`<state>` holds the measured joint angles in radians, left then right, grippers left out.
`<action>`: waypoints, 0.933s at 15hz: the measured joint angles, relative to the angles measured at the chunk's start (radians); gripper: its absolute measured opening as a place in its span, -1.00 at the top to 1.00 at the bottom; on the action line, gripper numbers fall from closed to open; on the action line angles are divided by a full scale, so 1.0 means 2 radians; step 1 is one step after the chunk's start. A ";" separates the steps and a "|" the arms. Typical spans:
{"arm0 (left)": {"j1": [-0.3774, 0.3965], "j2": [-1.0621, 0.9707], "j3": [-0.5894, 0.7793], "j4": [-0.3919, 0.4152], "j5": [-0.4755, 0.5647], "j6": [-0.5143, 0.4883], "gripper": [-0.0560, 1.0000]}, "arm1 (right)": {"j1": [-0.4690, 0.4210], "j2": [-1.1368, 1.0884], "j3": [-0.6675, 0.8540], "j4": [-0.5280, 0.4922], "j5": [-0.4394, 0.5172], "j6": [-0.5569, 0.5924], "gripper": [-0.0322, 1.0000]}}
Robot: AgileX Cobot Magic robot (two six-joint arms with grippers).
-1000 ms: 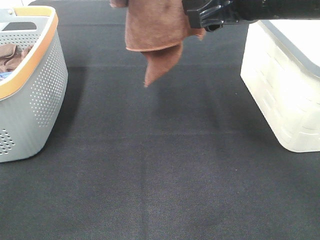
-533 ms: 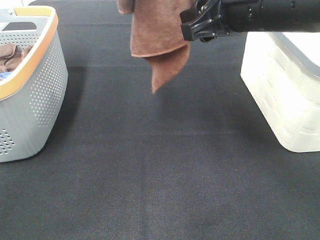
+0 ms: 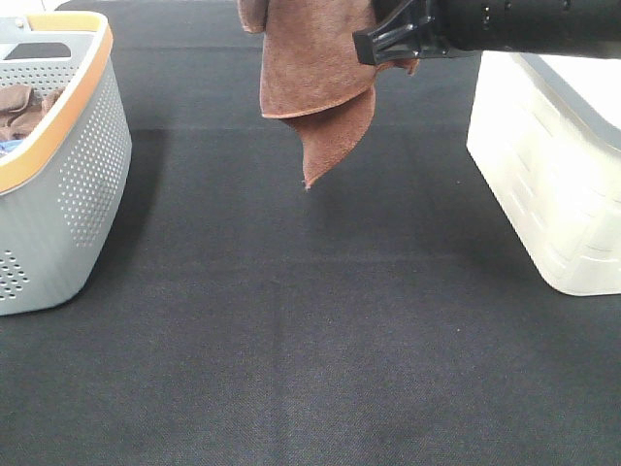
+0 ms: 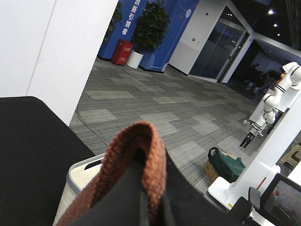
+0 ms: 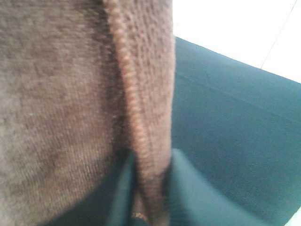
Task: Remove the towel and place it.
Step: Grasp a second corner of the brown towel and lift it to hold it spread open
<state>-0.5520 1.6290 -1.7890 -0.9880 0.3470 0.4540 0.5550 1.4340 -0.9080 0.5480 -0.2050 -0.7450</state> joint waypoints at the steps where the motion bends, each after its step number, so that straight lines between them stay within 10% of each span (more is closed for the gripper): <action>1: 0.000 0.000 0.000 0.000 0.000 0.000 0.89 | 0.000 0.000 0.000 0.000 0.000 0.000 0.71; 5: 0.004 0.000 0.000 0.036 0.008 0.001 0.89 | 0.000 0.000 0.000 0.000 0.043 -0.003 0.94; 9: 0.058 0.004 0.000 0.169 0.120 -0.080 0.89 | 0.000 0.000 -0.049 -0.037 0.283 -0.004 0.94; 14: 0.087 0.044 0.000 0.264 0.236 -0.143 0.89 | 0.000 0.000 -0.163 -0.247 0.454 0.210 0.94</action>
<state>-0.3770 1.7160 -1.7890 -0.4590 0.8190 0.1690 0.5550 1.4340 -1.2340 0.0540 0.7020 -0.3260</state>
